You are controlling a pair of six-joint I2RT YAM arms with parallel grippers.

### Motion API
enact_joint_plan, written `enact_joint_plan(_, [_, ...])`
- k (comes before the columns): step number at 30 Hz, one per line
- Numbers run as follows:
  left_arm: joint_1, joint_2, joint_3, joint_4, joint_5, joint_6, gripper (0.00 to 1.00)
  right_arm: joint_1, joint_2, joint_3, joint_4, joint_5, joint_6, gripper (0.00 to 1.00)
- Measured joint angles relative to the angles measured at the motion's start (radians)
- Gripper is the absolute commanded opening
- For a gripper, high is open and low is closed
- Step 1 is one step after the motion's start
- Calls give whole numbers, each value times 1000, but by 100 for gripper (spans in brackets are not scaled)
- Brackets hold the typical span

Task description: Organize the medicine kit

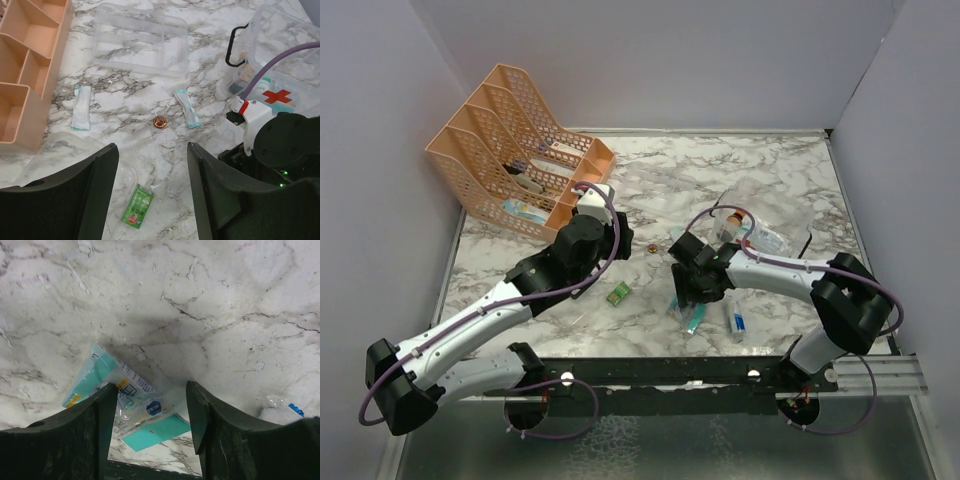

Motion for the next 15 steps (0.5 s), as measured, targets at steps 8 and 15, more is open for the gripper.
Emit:
enact_joint_plan(8, [0,-29,-15,21,-64,26,61,0,37,52,-21,42,82,58])
enact_joint_plan(15, [0,-47,-40,32,-71,38,61,0,-50,59,-35,84,-8,59])
